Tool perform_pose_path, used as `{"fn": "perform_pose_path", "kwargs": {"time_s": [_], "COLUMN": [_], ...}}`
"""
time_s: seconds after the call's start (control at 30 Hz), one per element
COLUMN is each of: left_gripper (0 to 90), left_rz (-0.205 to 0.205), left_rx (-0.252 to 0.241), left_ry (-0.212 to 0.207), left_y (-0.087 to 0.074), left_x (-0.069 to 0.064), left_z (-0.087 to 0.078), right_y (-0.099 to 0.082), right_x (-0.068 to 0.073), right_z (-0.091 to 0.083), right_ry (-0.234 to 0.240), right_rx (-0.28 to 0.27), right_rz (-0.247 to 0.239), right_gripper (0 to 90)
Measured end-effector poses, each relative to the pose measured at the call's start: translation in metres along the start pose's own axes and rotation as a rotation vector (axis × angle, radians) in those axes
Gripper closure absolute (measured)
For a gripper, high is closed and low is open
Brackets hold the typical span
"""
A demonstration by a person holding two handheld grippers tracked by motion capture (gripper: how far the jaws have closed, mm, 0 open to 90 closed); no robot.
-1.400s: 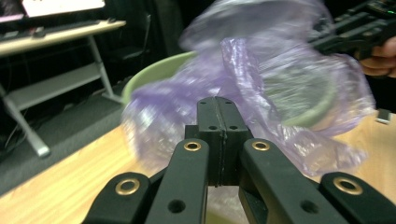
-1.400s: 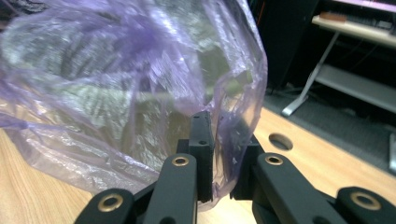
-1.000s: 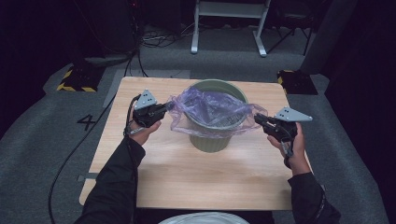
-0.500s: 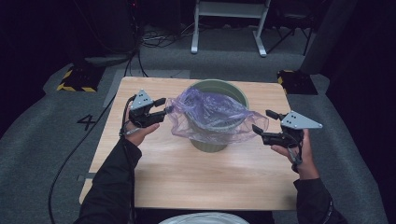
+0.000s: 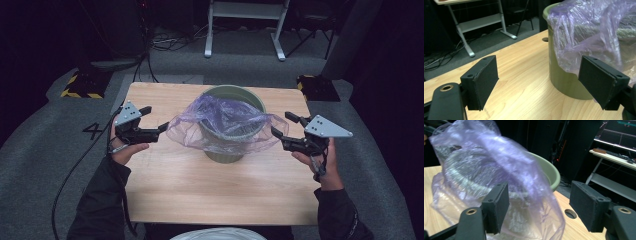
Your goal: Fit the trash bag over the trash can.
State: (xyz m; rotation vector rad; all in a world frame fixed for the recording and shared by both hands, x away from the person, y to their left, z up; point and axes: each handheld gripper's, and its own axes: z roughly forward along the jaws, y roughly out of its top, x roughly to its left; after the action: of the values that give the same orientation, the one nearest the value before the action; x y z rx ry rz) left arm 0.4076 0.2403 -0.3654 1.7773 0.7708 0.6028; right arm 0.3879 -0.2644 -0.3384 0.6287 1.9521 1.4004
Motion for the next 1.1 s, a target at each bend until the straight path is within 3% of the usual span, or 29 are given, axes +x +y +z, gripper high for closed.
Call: {"fn": "perform_pose_path", "kwargs": {"time_s": [0.2,0.3,0.37,0.5,0.6,0.67,0.77,1.1], "left_gripper": [15.5,15.6,15.7,16.9,25.3,35.0,55.0,84.6], "left_rz": [0.036,0.064,0.086,0.141,0.170,0.167,0.184,0.167], "left_rx": [-0.051,-0.086,-0.092,-0.066,-0.027,-0.005,0.025,0.071], "left_ry": [-0.061,-0.128,-0.173,-0.209,-0.190,-0.161,-0.160,-0.107], "left_y": [0.011,0.021,0.029,0.041,0.048,0.052,0.053,0.054], "left_x": [-0.011,-0.021,-0.030,-0.046,-0.051,-0.050,-0.043,-0.021], "left_z": [-0.015,-0.019,-0.016,-0.002,0.015,0.027,0.043,0.078], "right_y": [0.003,0.005,0.007,0.010,0.012,0.013,0.014,0.017], "right_x": [-0.006,-0.008,-0.009,-0.011,-0.013,-0.015,-0.018,-0.036], "right_z": [0.004,0.009,0.013,0.020,0.025,0.029,0.037,0.064], "right_ry": [-0.013,-0.010,0.000,0.013,0.014,0.011,0.003,-0.026], "right_rx": [0.002,0.012,0.023,0.043,0.056,0.068,0.085,0.147], "right_rz": [0.015,0.009,0.004,-0.019,-0.021,-0.023,-0.026,0.008], "right_gripper": [31.1,33.4,40.4,58.7,69.2,72.4,78.1,85.5]}}
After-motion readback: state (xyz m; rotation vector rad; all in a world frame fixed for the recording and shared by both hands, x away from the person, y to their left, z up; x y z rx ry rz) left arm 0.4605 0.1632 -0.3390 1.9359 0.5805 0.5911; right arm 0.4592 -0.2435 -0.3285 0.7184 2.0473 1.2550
